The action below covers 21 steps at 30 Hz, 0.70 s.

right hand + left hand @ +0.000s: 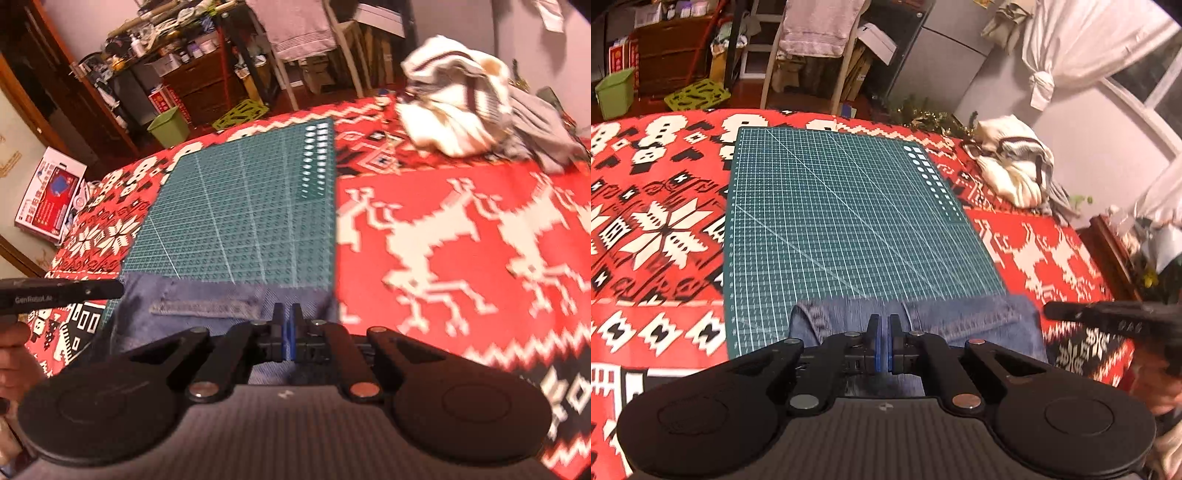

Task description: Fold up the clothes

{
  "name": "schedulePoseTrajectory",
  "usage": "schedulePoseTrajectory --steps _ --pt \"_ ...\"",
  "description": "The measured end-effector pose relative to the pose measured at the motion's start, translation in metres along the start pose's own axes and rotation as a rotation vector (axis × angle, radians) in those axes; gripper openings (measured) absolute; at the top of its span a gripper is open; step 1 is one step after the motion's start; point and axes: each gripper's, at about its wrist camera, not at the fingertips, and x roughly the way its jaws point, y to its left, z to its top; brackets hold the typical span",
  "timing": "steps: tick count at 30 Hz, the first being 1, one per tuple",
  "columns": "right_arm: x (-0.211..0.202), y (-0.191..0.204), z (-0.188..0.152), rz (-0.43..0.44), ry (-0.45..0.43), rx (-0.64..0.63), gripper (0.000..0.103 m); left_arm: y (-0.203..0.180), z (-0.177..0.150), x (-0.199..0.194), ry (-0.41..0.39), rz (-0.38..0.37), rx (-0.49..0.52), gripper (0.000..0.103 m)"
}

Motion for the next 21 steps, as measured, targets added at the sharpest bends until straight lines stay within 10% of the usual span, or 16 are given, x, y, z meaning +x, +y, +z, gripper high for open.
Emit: schedulePoseTrajectory --steps 21 --pt "-0.035 -0.010 -0.035 0.006 0.053 -0.027 0.002 0.031 -0.021 -0.024 0.019 -0.091 -0.075 0.000"
